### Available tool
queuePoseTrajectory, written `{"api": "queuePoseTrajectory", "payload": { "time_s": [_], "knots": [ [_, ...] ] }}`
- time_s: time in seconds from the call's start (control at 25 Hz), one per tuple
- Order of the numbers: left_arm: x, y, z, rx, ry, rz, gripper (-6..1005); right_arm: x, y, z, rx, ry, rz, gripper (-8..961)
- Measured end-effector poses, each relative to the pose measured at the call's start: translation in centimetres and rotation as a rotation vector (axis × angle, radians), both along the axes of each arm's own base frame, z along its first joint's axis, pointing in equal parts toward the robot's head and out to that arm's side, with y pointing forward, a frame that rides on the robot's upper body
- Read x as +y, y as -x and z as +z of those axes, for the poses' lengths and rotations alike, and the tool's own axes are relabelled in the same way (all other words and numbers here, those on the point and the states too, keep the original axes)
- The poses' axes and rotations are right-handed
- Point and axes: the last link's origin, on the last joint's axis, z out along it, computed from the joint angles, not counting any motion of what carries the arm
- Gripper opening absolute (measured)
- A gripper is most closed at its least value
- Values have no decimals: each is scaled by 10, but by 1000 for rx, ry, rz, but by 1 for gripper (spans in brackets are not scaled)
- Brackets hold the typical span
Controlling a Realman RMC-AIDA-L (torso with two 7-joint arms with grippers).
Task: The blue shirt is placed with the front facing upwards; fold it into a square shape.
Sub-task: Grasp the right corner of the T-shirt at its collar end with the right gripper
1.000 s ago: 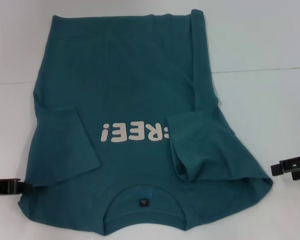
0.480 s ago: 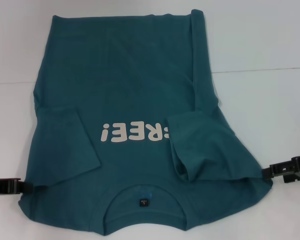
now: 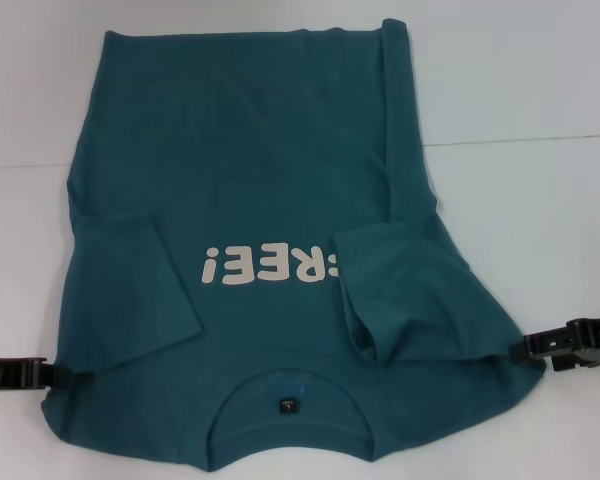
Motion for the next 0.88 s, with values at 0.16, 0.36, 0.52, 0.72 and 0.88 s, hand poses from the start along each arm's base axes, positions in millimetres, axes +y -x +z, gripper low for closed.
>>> {"api": "queuePoseTrajectory", "payload": {
  "time_s": [0.16, 0.36, 0.52, 0.72, 0.88],
  "knots": [
    [1, -1, 0, 0, 0, -5, 2, 0, -1, -2, -4, 7, 2, 879],
    [2, -4, 2, 1, -3, -11, 3, 1, -1, -5, -21, 7, 10, 878],
    [1, -4, 2, 0, -4, -11, 3, 2, 1, -10, -22, 10, 16, 879],
    [0, -3, 2, -1, -6, -5, 3, 3, 4, -16, -7, 26, 20, 874],
    [-1, -2, 3, -10, -12, 1, 3, 5, 6, -18, 12, 18, 22, 871]
  ]
}}
